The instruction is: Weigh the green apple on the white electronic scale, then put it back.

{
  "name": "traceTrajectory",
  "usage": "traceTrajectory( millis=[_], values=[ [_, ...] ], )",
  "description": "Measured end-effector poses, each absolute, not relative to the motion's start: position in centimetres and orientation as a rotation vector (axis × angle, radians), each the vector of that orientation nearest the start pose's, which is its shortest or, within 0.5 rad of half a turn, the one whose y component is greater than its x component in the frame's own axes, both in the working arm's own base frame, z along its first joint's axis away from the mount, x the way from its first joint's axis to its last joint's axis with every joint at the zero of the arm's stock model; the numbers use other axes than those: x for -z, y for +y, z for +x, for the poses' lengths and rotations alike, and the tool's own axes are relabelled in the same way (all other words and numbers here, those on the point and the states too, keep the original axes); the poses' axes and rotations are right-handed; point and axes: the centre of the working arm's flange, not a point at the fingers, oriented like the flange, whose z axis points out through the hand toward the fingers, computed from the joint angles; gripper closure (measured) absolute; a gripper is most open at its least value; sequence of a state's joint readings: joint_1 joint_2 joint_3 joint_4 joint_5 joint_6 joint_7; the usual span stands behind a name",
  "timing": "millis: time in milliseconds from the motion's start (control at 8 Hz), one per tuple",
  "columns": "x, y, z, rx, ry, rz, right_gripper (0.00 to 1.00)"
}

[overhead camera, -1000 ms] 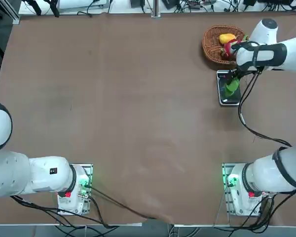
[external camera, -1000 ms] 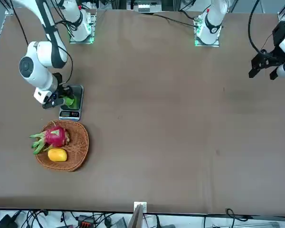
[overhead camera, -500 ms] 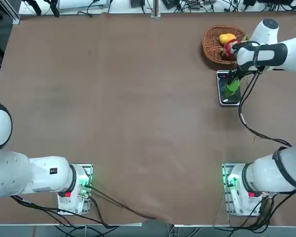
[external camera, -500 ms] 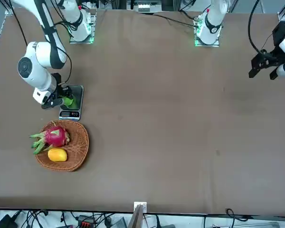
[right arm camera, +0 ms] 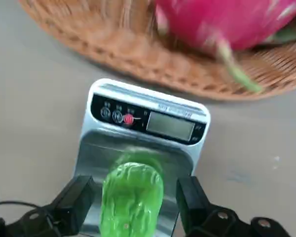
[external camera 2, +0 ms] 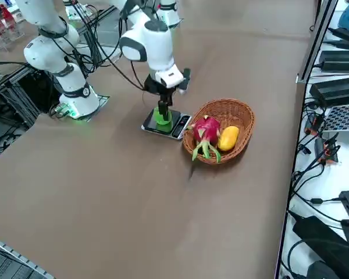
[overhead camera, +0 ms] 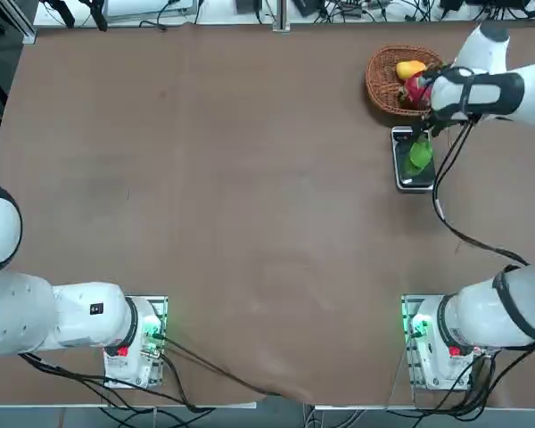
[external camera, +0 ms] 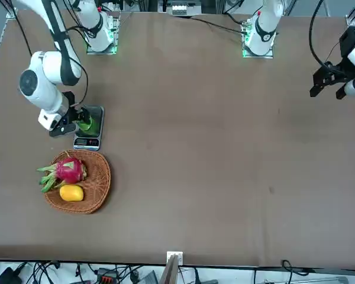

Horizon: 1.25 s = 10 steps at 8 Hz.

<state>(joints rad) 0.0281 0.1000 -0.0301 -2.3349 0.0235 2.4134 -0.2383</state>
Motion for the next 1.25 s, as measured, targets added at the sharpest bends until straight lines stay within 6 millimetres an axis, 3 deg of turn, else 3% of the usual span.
traceTrajectory(
  millis=[250, 750, 1000, 1250],
  values=[
    [-36.2, 0.0, 52.8, -0.025, -0.285, -3.109, 0.00],
    [-52.6, 0.0, 54.7, -0.087, -0.277, -3.098, 0.00],
    [-58.0, -0.2, 53.6, -0.025, -0.276, -3.101, 0.00],
    [-60.9, -0.3, 51.9, 0.026, -0.277, -3.102, 0.00]
  ],
)
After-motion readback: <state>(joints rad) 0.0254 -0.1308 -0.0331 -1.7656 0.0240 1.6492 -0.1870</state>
